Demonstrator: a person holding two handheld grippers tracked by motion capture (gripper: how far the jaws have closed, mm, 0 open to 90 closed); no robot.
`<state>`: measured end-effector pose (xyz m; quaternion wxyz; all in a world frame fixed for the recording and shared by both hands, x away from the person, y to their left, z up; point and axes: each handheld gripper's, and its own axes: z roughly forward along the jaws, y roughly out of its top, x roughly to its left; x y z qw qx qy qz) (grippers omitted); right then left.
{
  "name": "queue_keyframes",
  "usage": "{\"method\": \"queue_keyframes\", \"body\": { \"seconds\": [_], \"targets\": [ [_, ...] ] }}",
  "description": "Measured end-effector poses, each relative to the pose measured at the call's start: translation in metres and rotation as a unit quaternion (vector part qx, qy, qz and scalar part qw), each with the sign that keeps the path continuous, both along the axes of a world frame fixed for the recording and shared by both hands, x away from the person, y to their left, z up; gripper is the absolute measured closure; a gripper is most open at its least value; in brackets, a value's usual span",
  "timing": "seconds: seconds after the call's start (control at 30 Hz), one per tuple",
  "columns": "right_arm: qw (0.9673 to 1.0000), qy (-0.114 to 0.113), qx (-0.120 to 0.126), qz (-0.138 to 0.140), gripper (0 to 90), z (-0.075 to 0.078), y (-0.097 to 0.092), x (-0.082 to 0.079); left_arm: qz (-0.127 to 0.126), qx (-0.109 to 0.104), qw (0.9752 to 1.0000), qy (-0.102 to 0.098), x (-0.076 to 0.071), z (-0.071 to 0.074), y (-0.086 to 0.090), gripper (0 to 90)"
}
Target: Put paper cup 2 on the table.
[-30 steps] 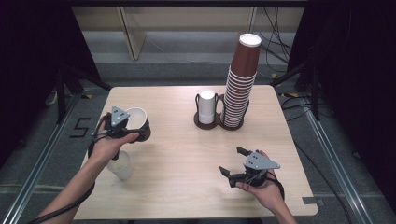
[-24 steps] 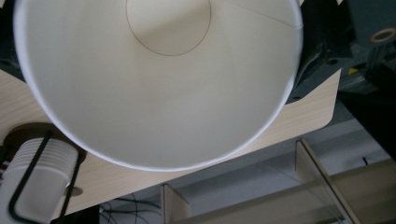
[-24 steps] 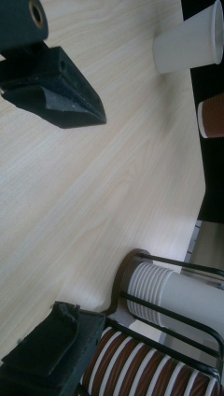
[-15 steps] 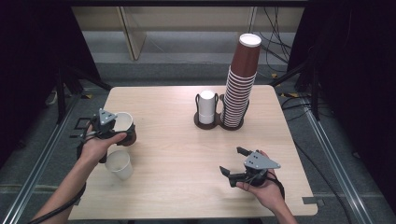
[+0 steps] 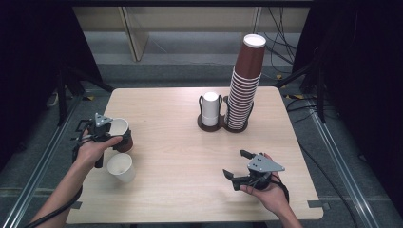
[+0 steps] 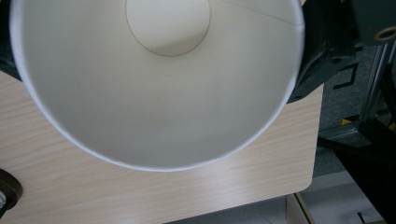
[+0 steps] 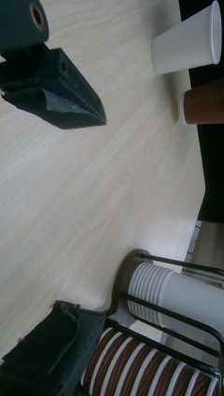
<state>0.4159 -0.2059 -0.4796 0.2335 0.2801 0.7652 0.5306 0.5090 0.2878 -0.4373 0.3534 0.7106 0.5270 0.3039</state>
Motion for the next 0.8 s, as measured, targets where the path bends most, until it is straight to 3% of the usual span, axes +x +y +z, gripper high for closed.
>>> {"method": "queue_keyframes", "body": {
  "seconds": [0.07, 0.17, 0.37, 0.5, 0.6, 0.77, 0.8],
  "targets": [
    [1.0000, -0.001, 0.004, -0.002, 7.2, 0.0000, 0.0003, -0.0003, -0.019, 0.000, 0.9998, -0.003, 0.0013, -0.0028, 0.0007, 4.9],
    [0.9999, 0.010, 0.006, -0.006, 7.2, 0.0012, -0.0009, -0.0016, -0.005, 0.002, 0.9999, 0.009, -0.0001, -0.0047, 0.0004, 4.6],
    [0.9999, -0.011, 0.000, -0.001, 7.3, 0.0007, -0.0011, 0.0013, -0.011, 0.011, 0.9996, 0.021, 0.0013, -0.0055, 0.0027, 4.4],
    [1.0000, -0.004, 0.002, 0.000, 7.3, 0.0007, -0.0012, 0.0010, -0.010, 0.010, 0.9990, 0.044, 0.0011, -0.0087, 0.0014, 4.0],
    [1.0000, 0.004, 0.007, -0.004, 7.4, 0.0003, -0.0007, -0.0002, -0.010, 0.008, 0.9989, 0.045, 0.0023, -0.0106, 0.0018, 3.6],
    [1.0000, -0.008, 0.002, -0.004, 7.4, 0.0007, -0.0009, 0.0006, -0.014, 0.010, 0.9986, 0.049, 0.0033, -0.0105, 0.0034, 3.3],
    [1.0000, 0.002, 0.007, -0.004, 7.4, 0.0003, 0.0002, -0.0003, -0.012, 0.006, 0.9988, 0.048, 0.0037, -0.0102, 0.0037, 2.0]
  ]
}}
